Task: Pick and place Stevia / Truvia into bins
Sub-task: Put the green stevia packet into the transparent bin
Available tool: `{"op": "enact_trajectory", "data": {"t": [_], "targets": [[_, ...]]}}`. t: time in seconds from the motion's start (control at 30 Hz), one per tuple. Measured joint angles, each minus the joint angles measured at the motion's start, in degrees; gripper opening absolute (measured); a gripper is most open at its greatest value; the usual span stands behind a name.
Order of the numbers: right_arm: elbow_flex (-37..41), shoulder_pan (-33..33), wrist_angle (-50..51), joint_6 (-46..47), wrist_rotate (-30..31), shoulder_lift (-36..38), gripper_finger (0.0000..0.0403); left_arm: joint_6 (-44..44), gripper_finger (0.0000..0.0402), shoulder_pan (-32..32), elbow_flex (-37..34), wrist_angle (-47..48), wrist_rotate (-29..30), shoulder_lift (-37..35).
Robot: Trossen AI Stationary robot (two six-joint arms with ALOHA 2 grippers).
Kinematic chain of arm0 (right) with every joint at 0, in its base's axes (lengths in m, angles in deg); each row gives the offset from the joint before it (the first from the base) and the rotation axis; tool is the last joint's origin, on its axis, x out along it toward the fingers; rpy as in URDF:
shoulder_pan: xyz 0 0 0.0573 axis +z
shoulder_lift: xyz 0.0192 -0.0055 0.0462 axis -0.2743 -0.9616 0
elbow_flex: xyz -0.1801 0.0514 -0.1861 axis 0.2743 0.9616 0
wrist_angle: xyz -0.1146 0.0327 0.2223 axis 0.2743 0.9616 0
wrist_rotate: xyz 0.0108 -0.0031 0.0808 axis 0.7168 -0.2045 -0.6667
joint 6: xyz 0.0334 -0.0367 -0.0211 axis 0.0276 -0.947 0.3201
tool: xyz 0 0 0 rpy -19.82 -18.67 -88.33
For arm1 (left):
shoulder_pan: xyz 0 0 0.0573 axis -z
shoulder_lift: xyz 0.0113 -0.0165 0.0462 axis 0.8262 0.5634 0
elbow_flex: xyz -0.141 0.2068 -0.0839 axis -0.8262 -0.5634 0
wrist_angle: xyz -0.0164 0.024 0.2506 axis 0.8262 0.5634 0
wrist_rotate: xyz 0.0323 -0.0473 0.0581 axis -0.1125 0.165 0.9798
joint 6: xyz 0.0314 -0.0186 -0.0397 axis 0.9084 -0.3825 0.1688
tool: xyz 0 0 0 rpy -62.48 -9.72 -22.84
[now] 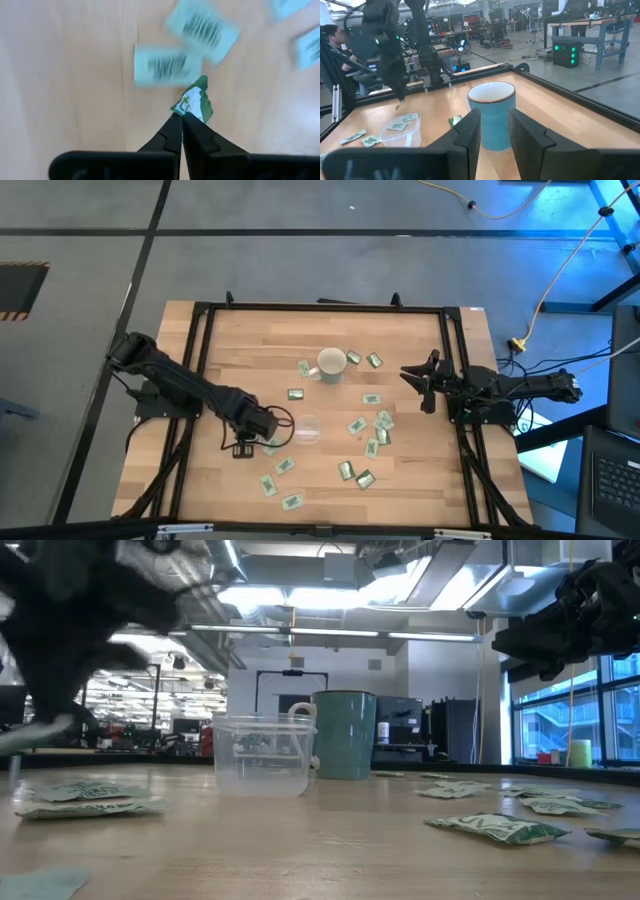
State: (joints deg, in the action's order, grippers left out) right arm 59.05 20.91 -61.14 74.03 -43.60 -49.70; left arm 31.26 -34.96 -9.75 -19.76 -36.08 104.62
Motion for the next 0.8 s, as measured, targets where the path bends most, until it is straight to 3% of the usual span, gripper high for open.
{"op": "enact_trajectory", "data": {"t": [0.3, 0.43, 0.67, 0.8], "targets": [[0.0, 0.0, 0.0, -0.2, 0.0, 0.0, 0.0102, 10.1, 0.0003, -3.4, 11.7, -1.6, 8.3, -0.1], [0.0, 0.0, 0.0, -0.3, 0.0, 0.0, 0.0102, 17.6, 0.0003, -5.7, 12.5, -10.2, 14.7, -0.2], [0.0, 0.0, 0.0, -0.4, 0.0, 0.0, 0.0102, 27.3, 0.0003, -9.7, 12.6, -26.2, 10.0, 4.7], [0.0, 0.0, 0.0, -0.4, 0.0, 0.0, 0.0102, 30.1, 0.0003, -10.4, 12.5, -24.6, 8.0, 9.5]]}}
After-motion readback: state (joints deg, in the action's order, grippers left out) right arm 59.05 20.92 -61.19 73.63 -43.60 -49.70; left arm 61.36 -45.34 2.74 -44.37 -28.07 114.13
